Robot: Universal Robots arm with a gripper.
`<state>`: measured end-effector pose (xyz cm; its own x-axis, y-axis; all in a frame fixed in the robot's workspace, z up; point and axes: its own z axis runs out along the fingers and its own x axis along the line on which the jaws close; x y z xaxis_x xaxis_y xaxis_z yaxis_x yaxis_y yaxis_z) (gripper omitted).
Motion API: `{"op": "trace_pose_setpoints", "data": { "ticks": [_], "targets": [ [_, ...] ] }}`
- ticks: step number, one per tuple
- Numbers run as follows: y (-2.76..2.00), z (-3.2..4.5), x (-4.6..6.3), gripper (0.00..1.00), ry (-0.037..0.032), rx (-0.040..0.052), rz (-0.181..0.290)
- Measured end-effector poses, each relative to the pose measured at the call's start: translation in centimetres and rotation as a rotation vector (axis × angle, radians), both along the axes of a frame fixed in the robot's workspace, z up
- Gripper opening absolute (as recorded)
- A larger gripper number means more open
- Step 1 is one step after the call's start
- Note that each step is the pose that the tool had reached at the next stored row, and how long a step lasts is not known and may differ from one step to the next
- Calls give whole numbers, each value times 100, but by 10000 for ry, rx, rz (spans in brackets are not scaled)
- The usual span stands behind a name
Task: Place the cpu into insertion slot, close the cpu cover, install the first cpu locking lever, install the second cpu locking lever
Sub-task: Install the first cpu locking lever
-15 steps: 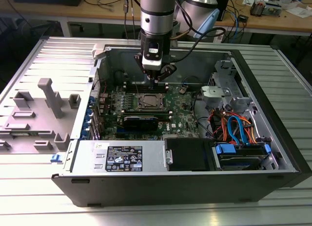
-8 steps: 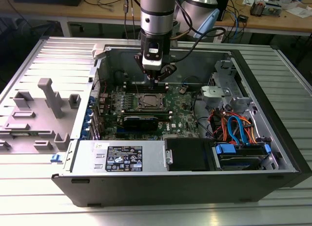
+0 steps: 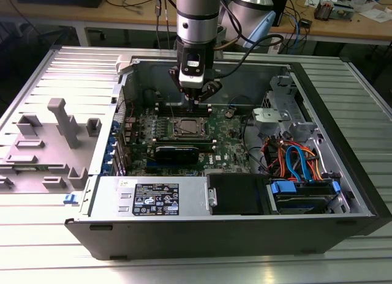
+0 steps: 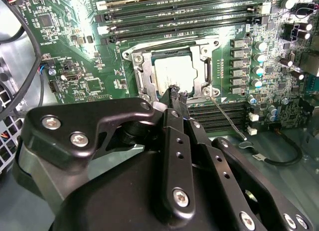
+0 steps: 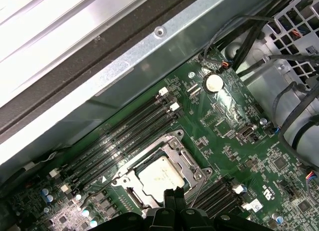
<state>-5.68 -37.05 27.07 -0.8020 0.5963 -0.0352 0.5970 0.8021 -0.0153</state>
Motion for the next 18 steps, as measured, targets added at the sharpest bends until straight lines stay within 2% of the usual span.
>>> {"op": "trace_pose_setpoints", "data": {
  "ticks": [18],
  "targets": [
    [0, 0, 0, 11, 0, 24, 111]
  ]
}}
